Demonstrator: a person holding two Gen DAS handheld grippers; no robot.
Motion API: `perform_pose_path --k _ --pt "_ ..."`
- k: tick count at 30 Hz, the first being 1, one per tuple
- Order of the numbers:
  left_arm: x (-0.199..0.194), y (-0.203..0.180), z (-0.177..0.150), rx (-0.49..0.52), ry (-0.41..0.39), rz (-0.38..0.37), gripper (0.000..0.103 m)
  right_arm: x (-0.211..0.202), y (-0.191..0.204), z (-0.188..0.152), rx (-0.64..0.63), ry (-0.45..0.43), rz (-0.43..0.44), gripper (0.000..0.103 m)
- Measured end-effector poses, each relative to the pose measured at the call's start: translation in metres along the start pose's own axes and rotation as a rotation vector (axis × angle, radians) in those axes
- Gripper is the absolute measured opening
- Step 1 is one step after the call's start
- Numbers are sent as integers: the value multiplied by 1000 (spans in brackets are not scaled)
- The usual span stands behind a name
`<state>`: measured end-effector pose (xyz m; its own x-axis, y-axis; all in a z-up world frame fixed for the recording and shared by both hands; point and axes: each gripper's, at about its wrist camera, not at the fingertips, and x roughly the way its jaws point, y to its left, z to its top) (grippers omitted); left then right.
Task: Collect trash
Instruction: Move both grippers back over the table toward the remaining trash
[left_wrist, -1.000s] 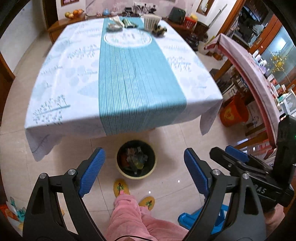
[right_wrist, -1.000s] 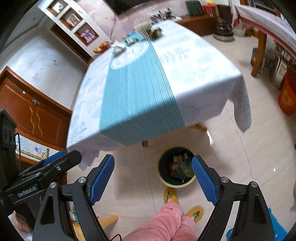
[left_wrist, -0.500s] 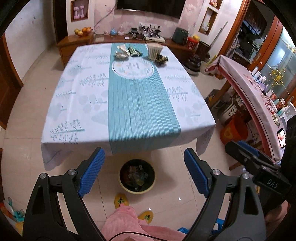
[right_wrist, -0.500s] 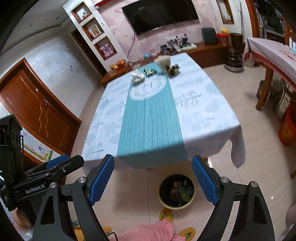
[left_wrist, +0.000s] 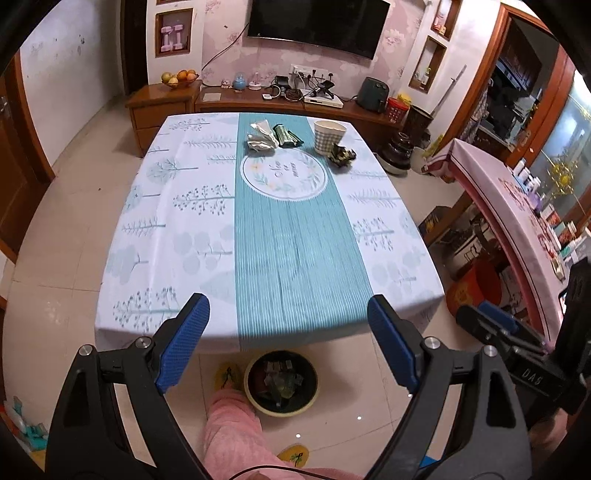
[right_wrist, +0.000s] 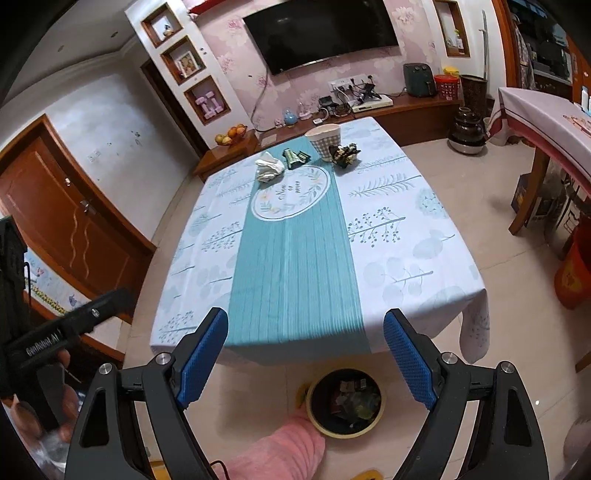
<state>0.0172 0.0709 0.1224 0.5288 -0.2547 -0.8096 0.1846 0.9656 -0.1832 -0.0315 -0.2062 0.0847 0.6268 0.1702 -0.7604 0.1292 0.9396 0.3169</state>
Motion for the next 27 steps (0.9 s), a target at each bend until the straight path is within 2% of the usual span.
perform_pose_path --k 5,7,17,22,27 --pt "46 20 52 7 21 -10 85 50 -6 36 40 15 -38 87" --pt "71 28 83 14 37 -17 85 73 -7 59 64 18 -58 87" --pt "208 69 243 43 129 -63 85 215 -6 203 195 41 -167 87" --pt "285 83 302 38 177 -73 85 288 -17 264 250 52 -213 87" --pt "358 96 336 5 225 -82 85 358 -39 307 285 73 -256 87"
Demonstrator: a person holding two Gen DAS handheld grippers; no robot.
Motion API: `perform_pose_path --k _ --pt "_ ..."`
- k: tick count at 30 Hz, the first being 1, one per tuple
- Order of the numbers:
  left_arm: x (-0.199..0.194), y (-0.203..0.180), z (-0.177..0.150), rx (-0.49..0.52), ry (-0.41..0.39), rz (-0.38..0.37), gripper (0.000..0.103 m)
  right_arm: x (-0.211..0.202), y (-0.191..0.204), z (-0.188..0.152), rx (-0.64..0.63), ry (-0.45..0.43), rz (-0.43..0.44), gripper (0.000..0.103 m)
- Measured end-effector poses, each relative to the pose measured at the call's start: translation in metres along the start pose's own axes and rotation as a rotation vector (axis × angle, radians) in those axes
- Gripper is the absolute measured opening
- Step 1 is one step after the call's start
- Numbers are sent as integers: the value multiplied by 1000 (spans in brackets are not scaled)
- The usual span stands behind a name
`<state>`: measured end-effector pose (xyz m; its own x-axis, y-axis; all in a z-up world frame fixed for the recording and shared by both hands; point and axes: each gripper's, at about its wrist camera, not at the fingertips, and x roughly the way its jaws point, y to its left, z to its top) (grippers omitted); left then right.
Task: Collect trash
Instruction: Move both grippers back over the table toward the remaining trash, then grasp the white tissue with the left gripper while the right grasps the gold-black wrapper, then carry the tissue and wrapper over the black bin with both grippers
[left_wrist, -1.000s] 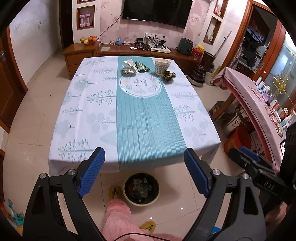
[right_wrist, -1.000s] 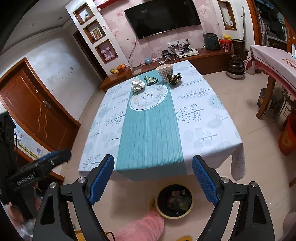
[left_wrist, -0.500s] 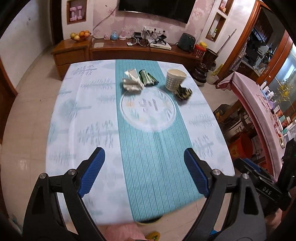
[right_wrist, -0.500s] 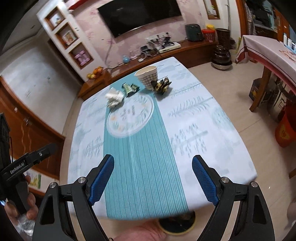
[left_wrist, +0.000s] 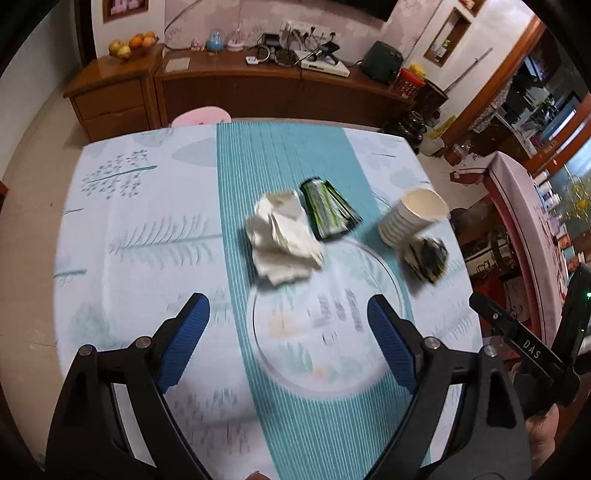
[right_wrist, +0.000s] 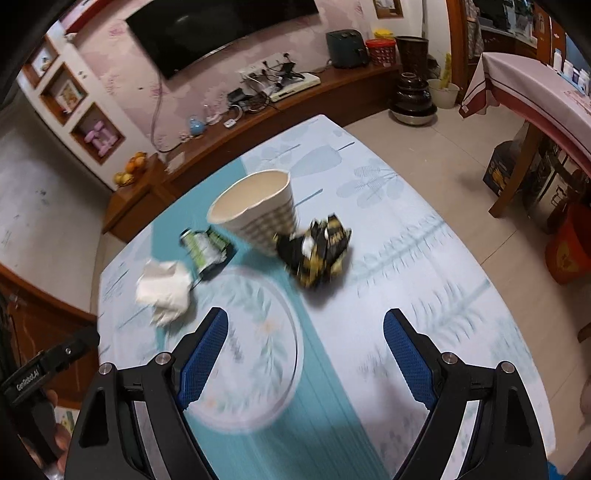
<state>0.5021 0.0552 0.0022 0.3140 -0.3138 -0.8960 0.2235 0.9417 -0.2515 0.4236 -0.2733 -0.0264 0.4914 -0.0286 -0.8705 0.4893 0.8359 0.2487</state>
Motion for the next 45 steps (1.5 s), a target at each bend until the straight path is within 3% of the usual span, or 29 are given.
perform_pose_path --k 8,15,17,20,22,25,36,45 --pt "88 15 38 -63 77 -21 85 82 -19 36 68 32 -47 87" --pt "134 18 48 -87 113 -24 85 128 -22 55 71 29 10 88" --pt "145 20 48 -103 124 -14 84 139 -20 58 67 43 16 79" --pt "155 24 45 -135 135 -17 79 147 -19 60 63 26 17 76" --pt "161 27 41 -150 146 -30 70 149 -20 62 64 6 22 69" --pt "165 26 38 -141 135 -47 46 147 -20 59 60 7 29 67" --pt "146 2 5 -99 126 -66 39 113 -21 20 56 -3 63 63" --pt "74 -39 -60 -41 111 -80 39 36 -30 -47 37 -7 130 63"
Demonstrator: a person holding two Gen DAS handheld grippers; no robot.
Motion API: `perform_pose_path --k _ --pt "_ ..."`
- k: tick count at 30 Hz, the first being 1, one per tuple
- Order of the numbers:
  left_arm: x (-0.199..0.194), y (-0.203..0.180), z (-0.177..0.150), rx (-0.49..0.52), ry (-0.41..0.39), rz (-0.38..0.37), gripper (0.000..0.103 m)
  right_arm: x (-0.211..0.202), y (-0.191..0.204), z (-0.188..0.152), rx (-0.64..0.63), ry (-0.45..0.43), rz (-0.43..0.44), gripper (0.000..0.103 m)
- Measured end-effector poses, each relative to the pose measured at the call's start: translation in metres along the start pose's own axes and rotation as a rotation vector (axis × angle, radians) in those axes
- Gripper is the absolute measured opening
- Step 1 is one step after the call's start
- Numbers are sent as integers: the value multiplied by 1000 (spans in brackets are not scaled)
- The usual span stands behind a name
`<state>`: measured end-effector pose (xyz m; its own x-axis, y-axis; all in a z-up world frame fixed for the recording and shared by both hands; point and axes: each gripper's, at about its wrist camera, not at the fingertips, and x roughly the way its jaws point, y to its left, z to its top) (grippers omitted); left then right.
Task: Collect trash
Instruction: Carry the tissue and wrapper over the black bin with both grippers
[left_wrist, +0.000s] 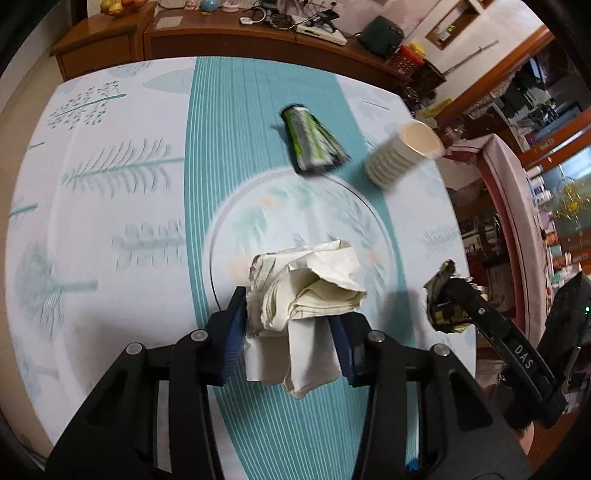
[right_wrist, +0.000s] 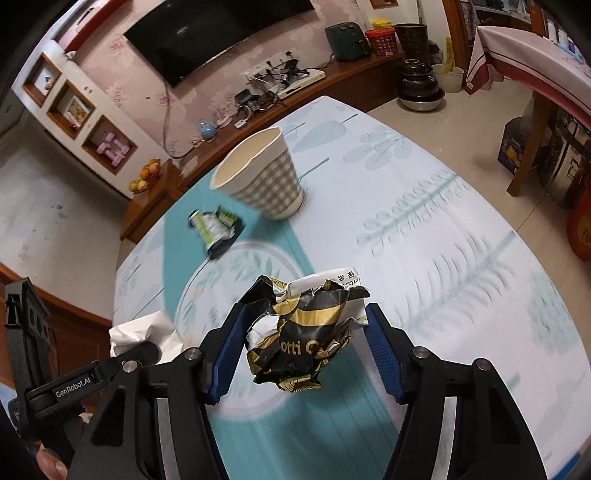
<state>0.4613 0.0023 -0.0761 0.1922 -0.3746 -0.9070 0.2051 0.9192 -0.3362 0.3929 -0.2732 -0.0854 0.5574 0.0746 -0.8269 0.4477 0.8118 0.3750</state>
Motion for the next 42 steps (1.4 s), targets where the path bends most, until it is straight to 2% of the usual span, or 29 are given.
perform_pose_path --k 4,12,16,24,29,33,42 --pt "-43 -18 -48 -1 -42 -2 39 -53 -6 -42 -44 3 41 63" --pt "-148 -47 -174 -44 -162 -18 39 -155 -42 -126 -140 29 142 64" --pt "-175 -68 -236 -67 -190 -14 39 -202 -63 -169 -197 44 180 63" --pt "-207 -102 -352 -66 -175 3 39 -273 -99 -241 -263 88 227 64" --pt "-210 -110 -401 -54 -128 36 39 -290 -117 -281 -263 136 235 64" --pt "-204 -112 -424 -19 -102 70 39 -285 -130 -307 -238 180 232 64" --pt "-139 -90 -464 24 11 105 39 -233 -168 -365 -161 266 148 64"
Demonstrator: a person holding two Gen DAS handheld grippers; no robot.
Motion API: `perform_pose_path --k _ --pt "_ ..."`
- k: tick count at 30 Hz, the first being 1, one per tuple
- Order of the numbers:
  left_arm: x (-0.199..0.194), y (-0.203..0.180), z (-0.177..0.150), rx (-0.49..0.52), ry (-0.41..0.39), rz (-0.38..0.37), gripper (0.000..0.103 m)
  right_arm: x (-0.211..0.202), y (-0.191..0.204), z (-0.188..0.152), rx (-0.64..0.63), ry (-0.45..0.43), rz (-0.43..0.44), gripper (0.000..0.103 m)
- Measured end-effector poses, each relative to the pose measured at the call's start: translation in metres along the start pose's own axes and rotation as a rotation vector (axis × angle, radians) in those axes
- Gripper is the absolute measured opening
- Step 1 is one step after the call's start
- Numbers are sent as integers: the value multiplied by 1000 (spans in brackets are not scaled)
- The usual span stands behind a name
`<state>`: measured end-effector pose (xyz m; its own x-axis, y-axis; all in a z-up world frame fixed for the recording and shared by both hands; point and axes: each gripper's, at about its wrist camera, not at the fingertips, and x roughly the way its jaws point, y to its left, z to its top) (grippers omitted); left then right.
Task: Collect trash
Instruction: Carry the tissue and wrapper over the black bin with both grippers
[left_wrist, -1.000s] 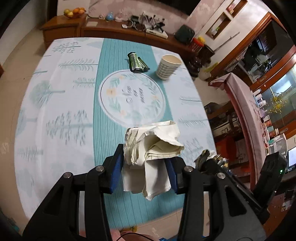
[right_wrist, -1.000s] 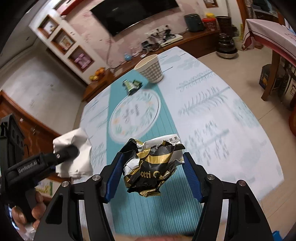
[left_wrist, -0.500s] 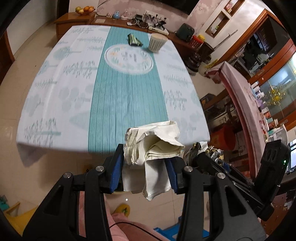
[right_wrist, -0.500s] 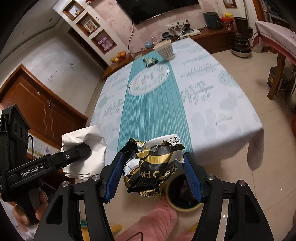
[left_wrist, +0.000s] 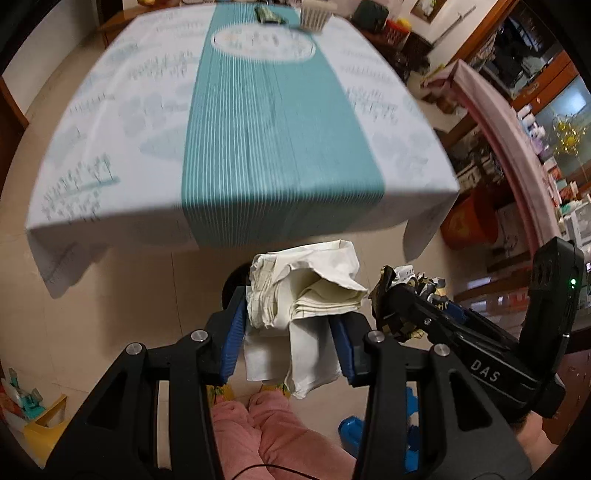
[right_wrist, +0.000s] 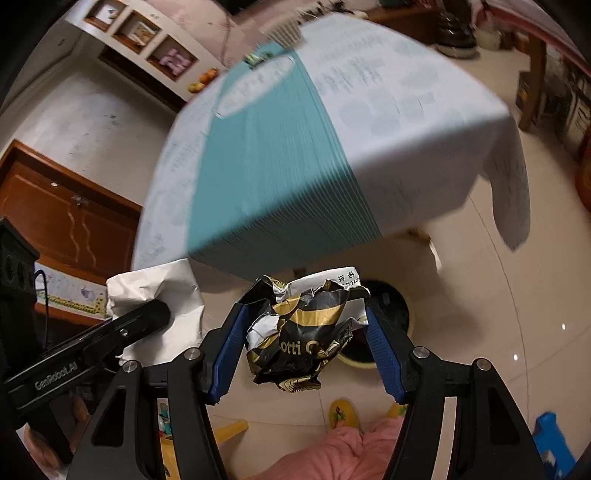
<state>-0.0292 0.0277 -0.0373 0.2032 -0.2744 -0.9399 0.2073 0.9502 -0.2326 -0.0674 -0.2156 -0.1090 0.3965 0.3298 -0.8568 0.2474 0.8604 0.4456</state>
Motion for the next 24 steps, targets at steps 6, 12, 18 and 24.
perform_pose_path --k 6,12,18,24 --pt "65 15 -23 14 56 4 39 54 -28 -32 46 37 -68 64" --pt "127 30 -42 17 100 9 39 107 -55 -57 81 52 -117 64" --pt "185 48 -53 11 108 16 40 152 -79 -75 104 64 -154 64" --pt "236 63 -58 14 123 24 40 197 -94 -86 119 67 -168 64"
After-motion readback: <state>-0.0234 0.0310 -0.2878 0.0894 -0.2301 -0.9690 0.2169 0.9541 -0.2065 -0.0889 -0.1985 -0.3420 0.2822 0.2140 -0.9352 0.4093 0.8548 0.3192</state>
